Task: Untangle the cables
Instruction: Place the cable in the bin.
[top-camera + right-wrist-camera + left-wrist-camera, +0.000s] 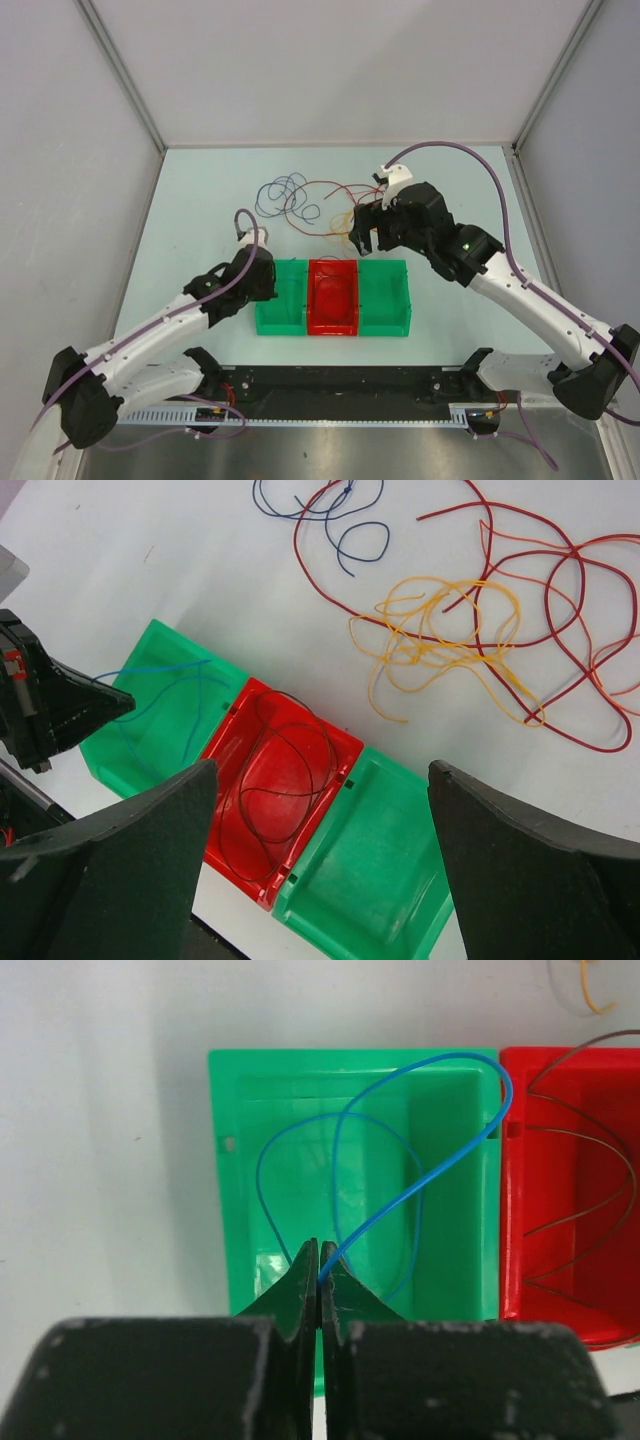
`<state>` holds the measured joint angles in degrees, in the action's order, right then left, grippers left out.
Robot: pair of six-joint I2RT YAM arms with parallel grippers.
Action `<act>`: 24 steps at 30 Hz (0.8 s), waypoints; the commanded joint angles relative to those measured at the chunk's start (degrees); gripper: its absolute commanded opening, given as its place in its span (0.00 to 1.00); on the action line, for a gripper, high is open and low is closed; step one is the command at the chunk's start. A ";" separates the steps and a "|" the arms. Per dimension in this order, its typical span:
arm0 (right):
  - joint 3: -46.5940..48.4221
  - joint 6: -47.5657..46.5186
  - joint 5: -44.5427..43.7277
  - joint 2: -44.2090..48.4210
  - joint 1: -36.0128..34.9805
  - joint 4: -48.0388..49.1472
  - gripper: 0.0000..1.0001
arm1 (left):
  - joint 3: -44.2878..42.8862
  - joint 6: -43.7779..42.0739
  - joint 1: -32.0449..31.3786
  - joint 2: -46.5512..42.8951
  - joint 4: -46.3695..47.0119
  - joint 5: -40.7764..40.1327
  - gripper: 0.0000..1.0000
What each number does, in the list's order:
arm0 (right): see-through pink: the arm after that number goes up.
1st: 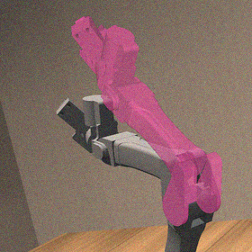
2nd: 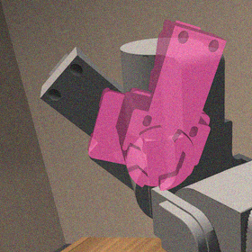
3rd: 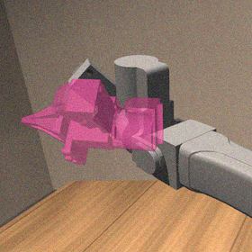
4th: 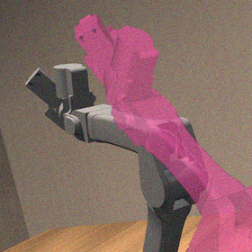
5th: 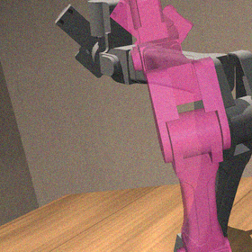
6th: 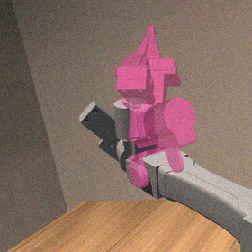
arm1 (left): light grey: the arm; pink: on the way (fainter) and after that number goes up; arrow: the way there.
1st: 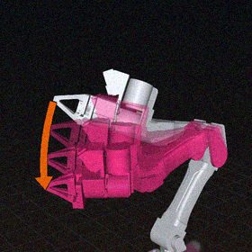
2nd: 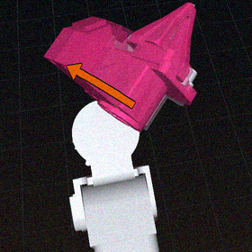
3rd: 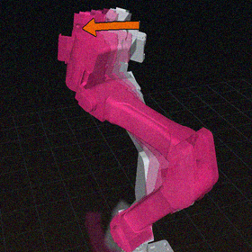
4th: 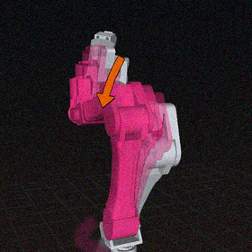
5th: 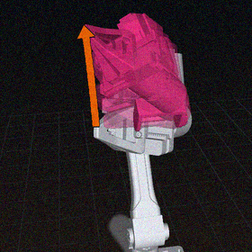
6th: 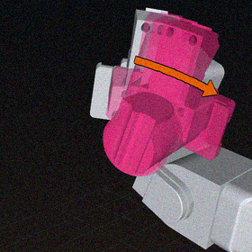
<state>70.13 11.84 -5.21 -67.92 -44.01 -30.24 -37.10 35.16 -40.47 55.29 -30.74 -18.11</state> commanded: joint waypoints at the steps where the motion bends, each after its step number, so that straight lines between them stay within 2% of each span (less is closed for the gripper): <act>1: -0.43 0.03 0.12 -0.11 0.33 1.76 0.90 | 1.15 2.46 0.30 1.13 4.37 6.41 0.00; 5: -0.78 -0.06 0.03 -0.37 0.33 2.03 0.90 | 3.87 4.39 0.30 3.24 5.96 9.84 0.00; 11: -1.05 -0.15 0.11 -0.37 0.33 2.03 0.90 | 5.72 6.41 0.30 2.82 4.11 8.18 0.00; 14: -1.40 -0.23 0.11 -0.28 0.33 2.11 0.90 | 5.55 6.59 0.30 1.93 3.41 8.00 0.11; 17: -1.75 -0.15 0.12 0.07 0.33 2.20 0.90 | 4.15 5.98 0.30 1.06 2.88 8.62 0.28; 18: -1.84 -0.23 0.03 0.07 0.41 2.20 0.90 | 3.71 5.80 0.30 0.09 2.53 8.79 0.44; 21: -2.10 -0.15 0.12 0.33 0.42 2.29 0.90 | 0.90 5.27 0.30 -2.19 0.16 8.44 0.64; 24: -2.28 -0.32 0.12 0.86 0.42 2.29 0.90 | -2.79 4.40 0.30 -3.60 -3.44 7.13 0.71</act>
<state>67.92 11.81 -5.13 -68.29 -43.77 -29.98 -33.91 40.42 -40.36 54.46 -30.59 -9.87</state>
